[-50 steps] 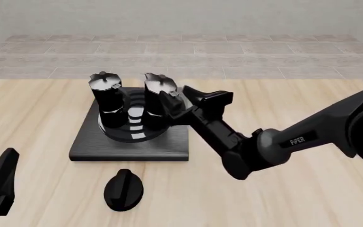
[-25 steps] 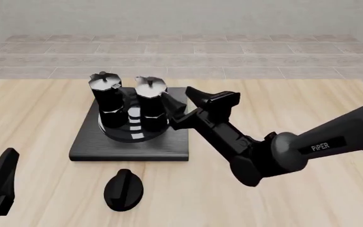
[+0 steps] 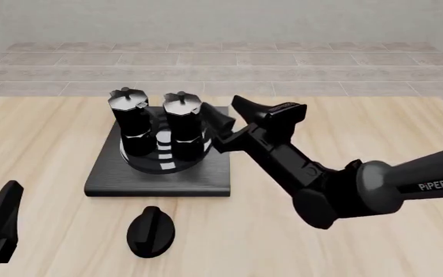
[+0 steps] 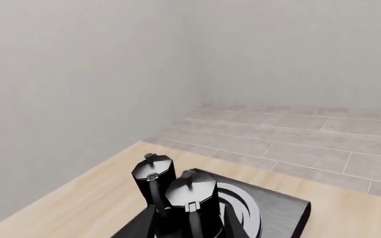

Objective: Put both moka pots on the stove.

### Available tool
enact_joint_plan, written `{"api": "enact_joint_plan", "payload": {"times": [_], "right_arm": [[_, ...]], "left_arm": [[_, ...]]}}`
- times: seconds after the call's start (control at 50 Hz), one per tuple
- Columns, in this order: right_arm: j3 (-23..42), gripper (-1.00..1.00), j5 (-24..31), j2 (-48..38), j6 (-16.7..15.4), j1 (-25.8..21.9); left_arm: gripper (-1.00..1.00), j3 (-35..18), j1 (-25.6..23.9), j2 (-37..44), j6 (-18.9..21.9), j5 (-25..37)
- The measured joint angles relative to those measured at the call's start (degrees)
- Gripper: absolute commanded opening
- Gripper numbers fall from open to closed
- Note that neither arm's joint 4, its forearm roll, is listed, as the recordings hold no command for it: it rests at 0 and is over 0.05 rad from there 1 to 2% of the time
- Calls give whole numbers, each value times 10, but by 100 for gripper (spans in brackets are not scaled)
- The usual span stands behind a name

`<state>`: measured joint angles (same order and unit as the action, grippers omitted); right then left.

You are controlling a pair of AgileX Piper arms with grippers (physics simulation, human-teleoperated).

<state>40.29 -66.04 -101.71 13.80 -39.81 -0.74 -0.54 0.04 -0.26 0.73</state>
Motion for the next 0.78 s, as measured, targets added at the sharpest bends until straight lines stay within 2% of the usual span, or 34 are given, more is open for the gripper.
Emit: {"api": "enact_joint_plan", "payload": {"times": [0.78], "right_arm": [[-67,100,32,156,2,38]], "left_arm": [[100,5,0,6,0,-11]]}}
